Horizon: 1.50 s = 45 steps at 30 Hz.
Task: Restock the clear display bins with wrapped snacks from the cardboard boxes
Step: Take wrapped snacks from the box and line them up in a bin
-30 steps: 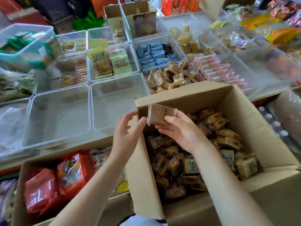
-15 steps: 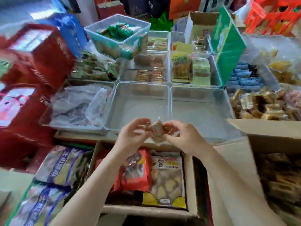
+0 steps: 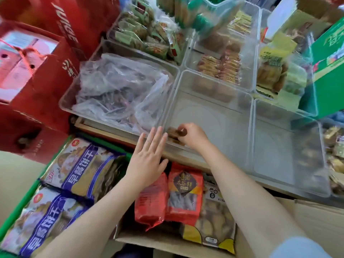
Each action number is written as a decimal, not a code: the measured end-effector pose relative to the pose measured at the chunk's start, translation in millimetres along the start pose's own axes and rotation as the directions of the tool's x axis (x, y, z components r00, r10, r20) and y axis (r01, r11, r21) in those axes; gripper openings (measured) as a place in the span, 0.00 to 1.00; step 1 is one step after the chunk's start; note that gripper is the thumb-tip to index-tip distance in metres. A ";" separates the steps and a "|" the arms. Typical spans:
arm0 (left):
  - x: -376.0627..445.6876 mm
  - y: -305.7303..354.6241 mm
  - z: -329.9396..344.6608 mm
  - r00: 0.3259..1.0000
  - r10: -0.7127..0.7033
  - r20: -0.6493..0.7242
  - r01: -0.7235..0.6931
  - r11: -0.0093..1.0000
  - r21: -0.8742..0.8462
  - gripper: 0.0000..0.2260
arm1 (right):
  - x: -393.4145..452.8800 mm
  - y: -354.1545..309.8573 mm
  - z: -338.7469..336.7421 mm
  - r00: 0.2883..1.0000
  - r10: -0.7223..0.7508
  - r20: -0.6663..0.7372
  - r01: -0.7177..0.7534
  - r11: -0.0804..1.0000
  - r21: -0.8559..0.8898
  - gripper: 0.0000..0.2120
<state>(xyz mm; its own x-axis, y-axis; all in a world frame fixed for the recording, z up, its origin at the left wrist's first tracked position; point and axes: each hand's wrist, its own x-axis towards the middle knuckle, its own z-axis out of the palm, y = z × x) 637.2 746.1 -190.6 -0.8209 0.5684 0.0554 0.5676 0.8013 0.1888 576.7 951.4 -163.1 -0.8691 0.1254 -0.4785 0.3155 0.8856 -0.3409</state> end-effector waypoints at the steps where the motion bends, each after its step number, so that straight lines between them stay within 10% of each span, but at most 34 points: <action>1: 0.0 -0.7 0.5 1.000 0.003 0.003 -0.003 1.000 0.012 0.35 | 4.9 -2.7 0.8 0.999 0.017 0.036 -0.017 1.000 -0.006 0.13; 8: -0.1 -3.2 -0.1 1.000 0.006 0.029 -0.007 0.999 0.049 0.34 | 18.4 -5.1 11.4 0.993 0.101 0.068 -0.103 0.995 0.014 0.09; 12: -0.3 -2.4 -7.9 0.997 -0.036 0.071 0.035 0.999 0.026 0.33 | 2.3 -7.5 -4.8 0.978 0.035 0.204 -0.040 0.999 0.022 0.22; 19: 11.6 101.2 -33.3 0.997 0.033 -0.076 -0.056 0.941 -0.333 0.17 | -154.0 68.3 -72.7 0.964 -0.134 -0.229 0.202 0.930 0.308 0.09; 27: 44.8 408.9 -85.4 0.867 0.440 -0.233 -0.493 0.686 -0.535 0.15 | -378.5 298.9 -135.7 0.523 0.322 -0.789 0.003 0.925 0.380 0.05; 32: 49.1 538.0 -85.7 0.812 0.580 -0.060 -0.568 0.763 -0.309 0.23 | -399.7 453.1 -106.2 0.695 0.600 -0.397 -0.422 0.787 0.450 0.10; 36: 56.7 564.2 -63.0 0.837 0.528 0.143 -0.532 0.846 -0.008 0.34 | -372.2 512.3 -91.0 0.721 0.618 -0.314 -0.442 0.759 0.478 0.19; 45: 60.1 566.1 -62.0 0.855 0.510 0.097 -0.507 0.860 -0.048 0.35 | -358.9 533.8 -67.7 0.825 0.399 -0.400 -0.389 0.915 0.110 0.17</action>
<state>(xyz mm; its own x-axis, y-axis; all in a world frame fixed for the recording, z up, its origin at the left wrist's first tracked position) 905.3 1222.3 -19.6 -0.4063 0.9125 0.0480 0.9019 0.3921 0.1814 1031.3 1409.4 -118.6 -0.7437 0.6355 -0.2072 0.6684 0.7122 -0.2146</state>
